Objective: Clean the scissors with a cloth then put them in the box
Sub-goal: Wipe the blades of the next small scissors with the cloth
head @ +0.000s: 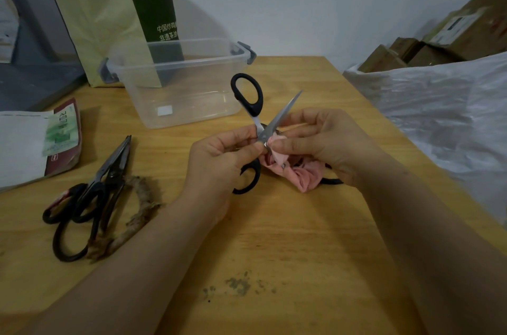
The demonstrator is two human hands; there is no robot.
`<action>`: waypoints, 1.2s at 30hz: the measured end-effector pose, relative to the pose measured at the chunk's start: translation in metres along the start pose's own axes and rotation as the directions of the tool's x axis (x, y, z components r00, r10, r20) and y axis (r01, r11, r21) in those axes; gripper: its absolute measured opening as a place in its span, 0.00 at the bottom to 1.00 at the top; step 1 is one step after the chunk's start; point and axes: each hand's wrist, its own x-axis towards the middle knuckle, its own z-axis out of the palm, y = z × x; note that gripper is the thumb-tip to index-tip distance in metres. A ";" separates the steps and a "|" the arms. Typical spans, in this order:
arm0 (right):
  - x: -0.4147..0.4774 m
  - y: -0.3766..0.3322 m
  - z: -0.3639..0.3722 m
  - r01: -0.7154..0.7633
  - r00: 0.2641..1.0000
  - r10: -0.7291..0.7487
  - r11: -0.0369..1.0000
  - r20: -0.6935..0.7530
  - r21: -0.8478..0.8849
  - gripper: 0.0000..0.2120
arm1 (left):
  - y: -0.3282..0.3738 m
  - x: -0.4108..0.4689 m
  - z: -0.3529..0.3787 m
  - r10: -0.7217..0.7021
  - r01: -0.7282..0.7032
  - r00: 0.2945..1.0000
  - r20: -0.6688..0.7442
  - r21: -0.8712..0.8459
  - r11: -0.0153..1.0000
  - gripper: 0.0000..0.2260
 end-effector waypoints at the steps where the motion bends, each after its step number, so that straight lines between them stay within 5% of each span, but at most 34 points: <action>1: 0.001 0.000 0.002 0.024 1.000 -0.025 0.999 -0.015 -0.037 0.12 | 0.000 0.000 0.000 0.002 -0.002 1.000 -0.004 0.002 1.000 0.11; 4: 0.001 0.003 0.007 0.076 0.997 -0.079 0.977 -0.005 -0.197 0.04 | -0.001 0.001 0.000 0.013 -0.013 1.000 -0.018 0.011 1.000 0.10; 17: 0.008 0.009 0.014 0.107 0.993 -0.116 0.837 0.017 -0.536 0.04 | 0.004 0.001 -0.001 0.003 -0.010 0.992 -0.129 -0.054 0.999 0.09; 24: 0.003 0.004 0.016 0.126 0.983 -0.145 0.980 -0.114 -0.156 0.04 | 0.003 -0.004 0.006 0.062 -0.061 0.997 -0.052 0.010 0.998 0.11; 32: 0.003 0.006 0.018 0.069 0.997 -0.078 0.955 -0.018 -0.289 0.04 | 0.006 0.001 -0.003 0.011 -0.023 0.986 -0.165 -0.070 0.997 0.08; 36: 0.002 0.005 0.018 0.038 0.995 -0.049 0.992 -0.091 -0.119 0.05 | 0.003 0.001 -0.001 0.046 -0.049 0.990 -0.131 -0.020 0.999 0.08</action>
